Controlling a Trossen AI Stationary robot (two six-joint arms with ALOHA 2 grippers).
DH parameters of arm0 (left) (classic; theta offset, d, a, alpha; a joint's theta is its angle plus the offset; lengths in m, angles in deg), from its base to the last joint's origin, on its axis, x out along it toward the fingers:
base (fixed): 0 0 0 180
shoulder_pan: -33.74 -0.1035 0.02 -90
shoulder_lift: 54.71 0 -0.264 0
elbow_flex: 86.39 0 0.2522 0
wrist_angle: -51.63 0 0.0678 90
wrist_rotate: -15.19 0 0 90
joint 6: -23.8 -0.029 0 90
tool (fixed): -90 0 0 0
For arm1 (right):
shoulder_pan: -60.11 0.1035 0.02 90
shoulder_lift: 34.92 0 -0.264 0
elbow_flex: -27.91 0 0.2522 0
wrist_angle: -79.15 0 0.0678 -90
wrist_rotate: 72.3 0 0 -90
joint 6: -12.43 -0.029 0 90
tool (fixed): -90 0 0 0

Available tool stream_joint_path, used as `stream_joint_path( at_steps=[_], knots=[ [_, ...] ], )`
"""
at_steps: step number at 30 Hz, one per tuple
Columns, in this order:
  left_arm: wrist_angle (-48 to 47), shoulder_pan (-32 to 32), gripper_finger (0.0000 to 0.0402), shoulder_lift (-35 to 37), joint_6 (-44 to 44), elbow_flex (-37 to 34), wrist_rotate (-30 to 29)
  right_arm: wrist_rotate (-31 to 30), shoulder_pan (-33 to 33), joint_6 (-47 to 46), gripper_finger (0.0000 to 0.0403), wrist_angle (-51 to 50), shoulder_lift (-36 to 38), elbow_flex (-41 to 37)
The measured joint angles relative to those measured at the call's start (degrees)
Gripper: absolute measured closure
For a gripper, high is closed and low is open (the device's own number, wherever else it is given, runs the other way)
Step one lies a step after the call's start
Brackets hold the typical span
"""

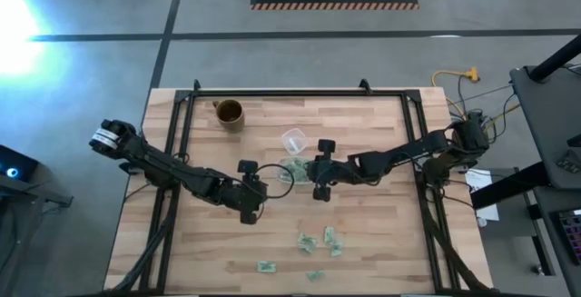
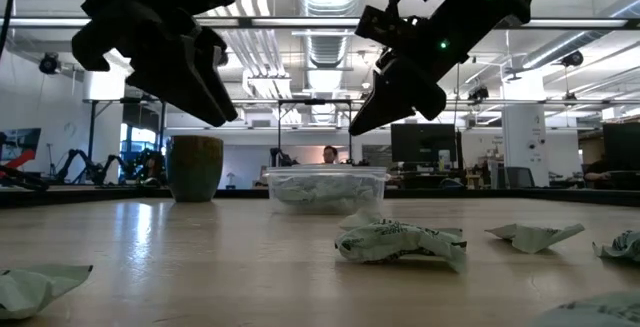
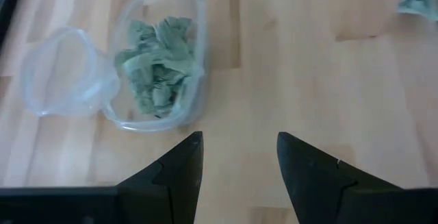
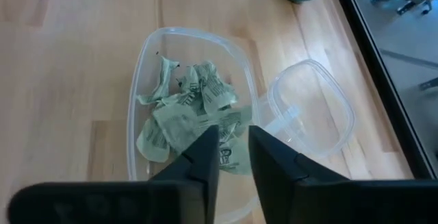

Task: Pick and place Stevia / Truvia into bins
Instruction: Put the stevia packet into the bottom transparent container

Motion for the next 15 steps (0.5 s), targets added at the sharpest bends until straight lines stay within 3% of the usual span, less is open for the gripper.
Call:
stream_joint_path(
  at_steps=[7, 15],
  knots=[
    [0.56, 2.82, 0.023, 0.0, 5.65, 0.0, 3.87, -0.01, 0.0, 3.23, 0.0283, -0.36, 0.02, 0.0],
    [6.52, 10.81, 0.023, -0.31, 12.03, 0.0, 4.61, -0.02, 0.0, 7.49, 0.0268, -0.37, 0.44, 0.0]
  ],
)
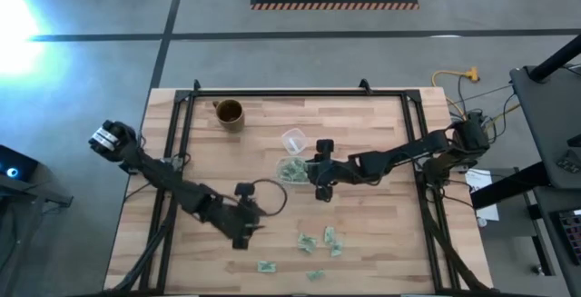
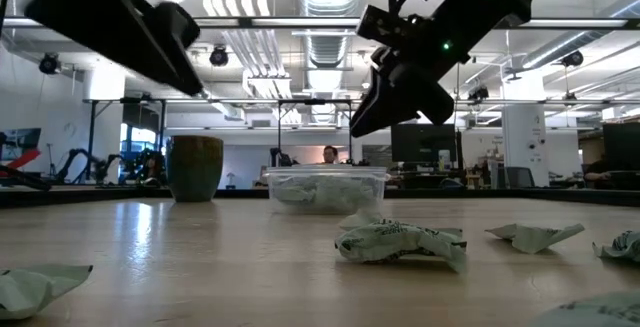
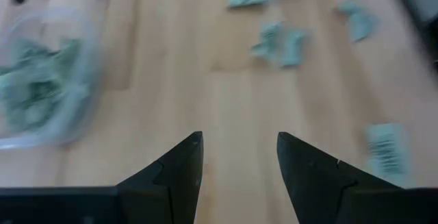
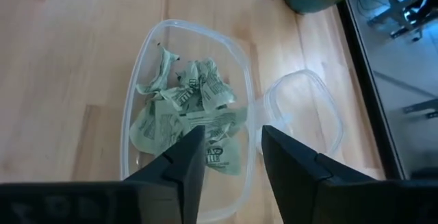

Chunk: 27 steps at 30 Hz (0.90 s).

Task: Pick and place Stevia / Truvia into bins
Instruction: Put the stevia packet into the bottom transparent container

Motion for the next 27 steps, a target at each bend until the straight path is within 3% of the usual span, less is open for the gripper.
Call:
stream_joint_path(
  at_steps=[7, 16, 27],
  knots=[
    [9.38, 8.7, 0.023, -3.51, 1.13, 0.24, -4.43, -0.02, 0.02, 2.06, 0.0278, -0.3, 1.18, 0.0],
    [19.76, 13.97, 0.023, -12.39, 1.43, 1.54, -5.79, 0.22, 0.02, 2.62, 0.0276, -2.65, 3.89, -0.02],
    [19.82, 15.43, 0.023, -24.81, 5.39, 8.72, -5.13, 0.59, 0.04, 0.21, 0.0279, -4.67, 4.44, -0.02]
  ],
)
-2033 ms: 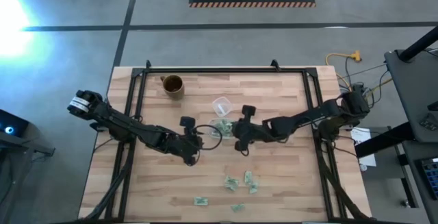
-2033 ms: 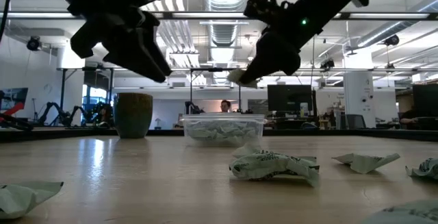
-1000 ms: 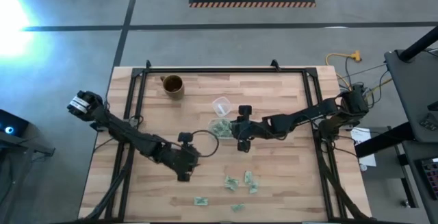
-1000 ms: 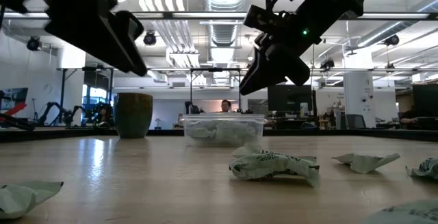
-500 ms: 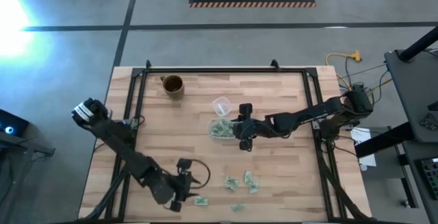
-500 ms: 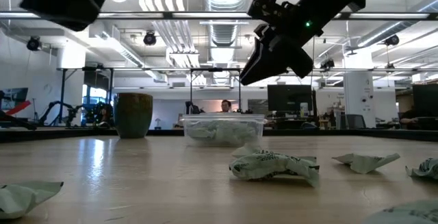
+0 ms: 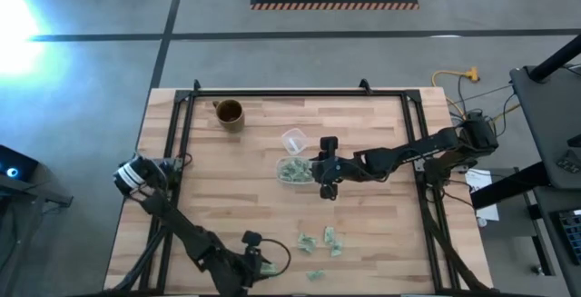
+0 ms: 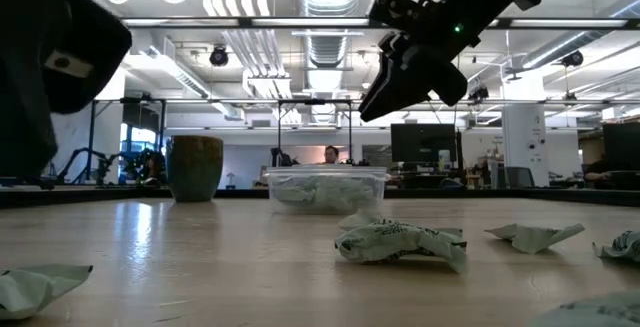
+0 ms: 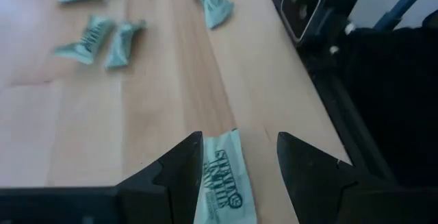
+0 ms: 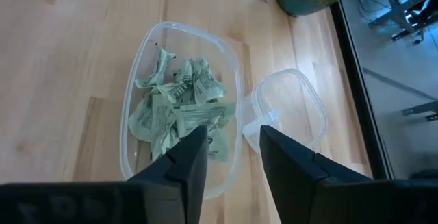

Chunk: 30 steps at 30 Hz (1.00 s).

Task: Pick and place Stevia / Truvia into bins
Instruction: Put the stevia packet into the bottom transparent container

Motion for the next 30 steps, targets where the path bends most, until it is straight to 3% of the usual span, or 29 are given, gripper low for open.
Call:
stream_joint_path(
  at_steps=[30],
  knots=[
    [-0.83, -0.4, 0.0238, -5.23, 3.49, -0.02, 0.54, 0.47, 0.02, -1.33, 0.0299, -0.51, -0.01, 0.0]
  ],
)
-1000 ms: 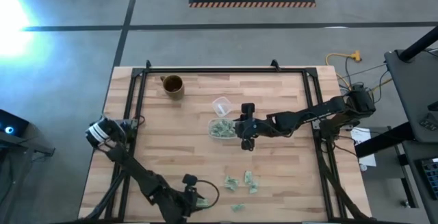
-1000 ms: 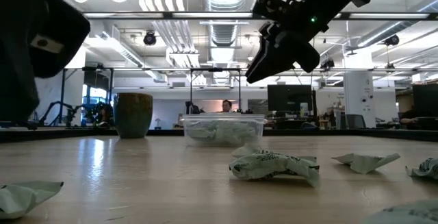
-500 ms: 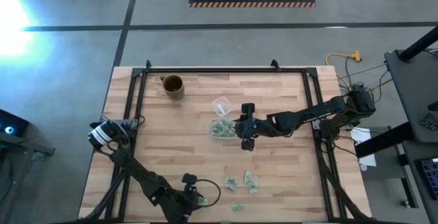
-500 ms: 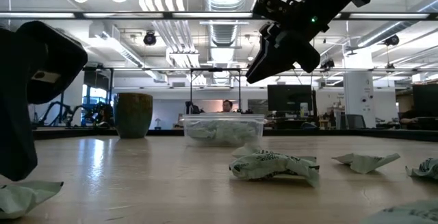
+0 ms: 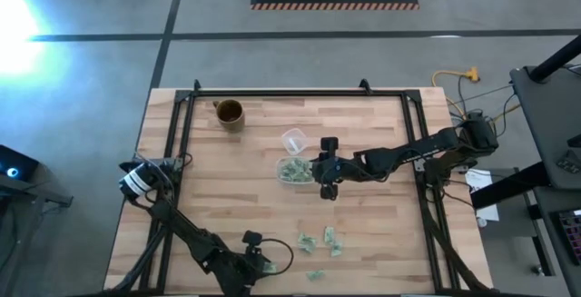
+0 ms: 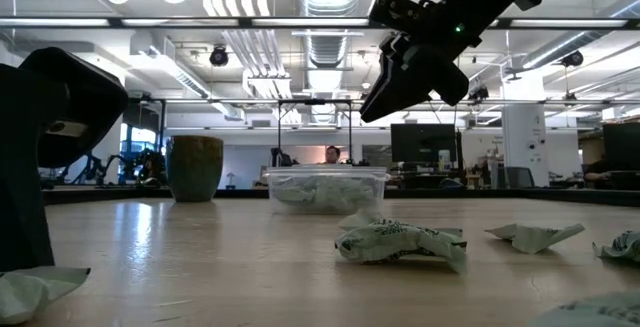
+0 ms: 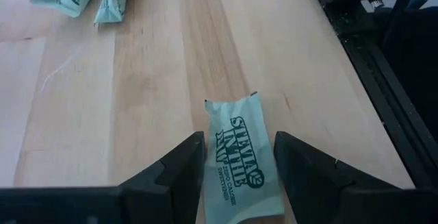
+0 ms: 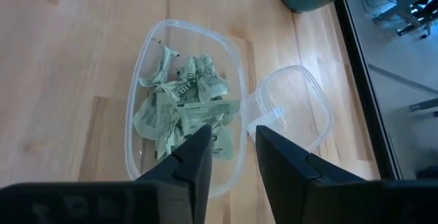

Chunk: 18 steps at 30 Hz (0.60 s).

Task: Pick and place Stevia / Truvia into bins
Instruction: Put the stevia packet into the bottom transparent container

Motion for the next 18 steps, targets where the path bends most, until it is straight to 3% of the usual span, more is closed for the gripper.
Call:
stream_joint_path(
  at_steps=[13, 18],
  knots=[
    [-0.8, -0.01, 0.0384, 0.88, -6.1, -0.07, 0.9, -0.03, 0.0, 0.02, 0.0301, -0.28, -0.02, 0.0],
    [-1.16, -0.03, 0.0392, 1.0, -9.69, -0.16, -1.04, -0.05, 0.0, 0.02, 0.0301, -0.31, -0.02, 0.0]
  ],
)
